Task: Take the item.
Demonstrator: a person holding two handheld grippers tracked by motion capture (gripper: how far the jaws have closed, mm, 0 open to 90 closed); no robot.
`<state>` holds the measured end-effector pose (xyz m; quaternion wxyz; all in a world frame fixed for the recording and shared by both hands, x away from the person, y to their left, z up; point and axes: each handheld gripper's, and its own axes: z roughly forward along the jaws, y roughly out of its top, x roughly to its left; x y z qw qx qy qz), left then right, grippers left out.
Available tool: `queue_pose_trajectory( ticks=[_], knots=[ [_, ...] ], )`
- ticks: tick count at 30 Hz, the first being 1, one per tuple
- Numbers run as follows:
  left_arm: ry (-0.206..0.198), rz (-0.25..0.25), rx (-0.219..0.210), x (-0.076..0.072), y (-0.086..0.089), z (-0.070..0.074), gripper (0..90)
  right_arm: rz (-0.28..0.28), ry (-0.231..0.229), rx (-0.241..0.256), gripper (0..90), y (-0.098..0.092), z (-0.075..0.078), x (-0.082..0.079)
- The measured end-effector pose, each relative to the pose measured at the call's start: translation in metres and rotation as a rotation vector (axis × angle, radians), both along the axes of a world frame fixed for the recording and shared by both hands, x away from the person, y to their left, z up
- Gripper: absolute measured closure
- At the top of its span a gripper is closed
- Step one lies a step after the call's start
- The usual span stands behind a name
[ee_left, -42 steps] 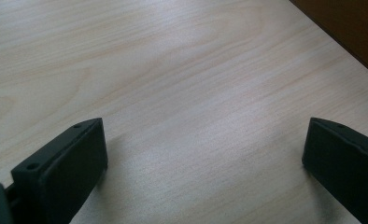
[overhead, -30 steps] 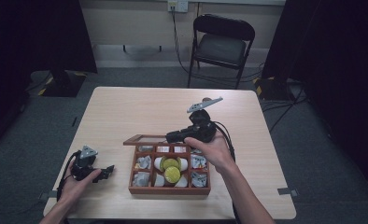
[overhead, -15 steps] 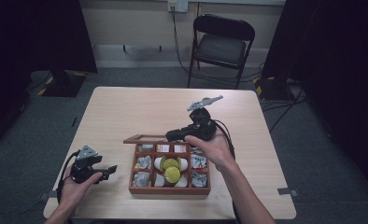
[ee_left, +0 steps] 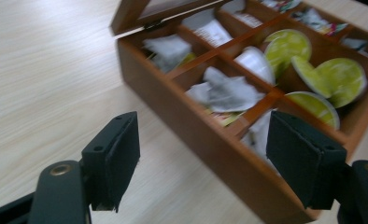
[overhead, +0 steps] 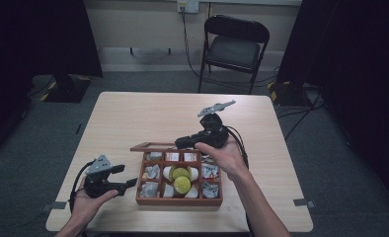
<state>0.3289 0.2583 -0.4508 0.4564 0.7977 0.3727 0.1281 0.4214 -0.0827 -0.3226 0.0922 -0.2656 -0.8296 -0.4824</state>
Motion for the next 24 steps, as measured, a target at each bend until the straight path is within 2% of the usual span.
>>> queue_pose_trajectory(
  ticks=[3, 9, 15, 22, 24],
  knots=[
    [-0.012, -0.028, -0.025, -0.002, -0.007, 0.004, 27.0, 0.000, 0.002, 0.000, 81.8, 0.000, 0.000, 0.000],
    [-0.022, -0.083, -0.024, -0.007, -0.021, 0.008, 28.9, 0.000, 0.003, -0.002, 81.8, 0.000, 0.001, 0.002],
    [-0.020, -0.160, 0.007, -0.010, -0.039, 0.010, 31.8, 0.001, 0.008, -0.003, 81.9, 0.000, 0.003, 0.004],
    [-0.005, -0.212, 0.025, -0.011, -0.062, 0.011, 32.6, 0.000, 0.011, -0.004, 81.9, 0.000, 0.004, 0.006],
    [-0.017, -0.238, 0.055, -0.011, -0.072, 0.011, 33.3, 0.000, 0.013, -0.003, 81.9, 0.000, 0.004, 0.006]
  ],
)
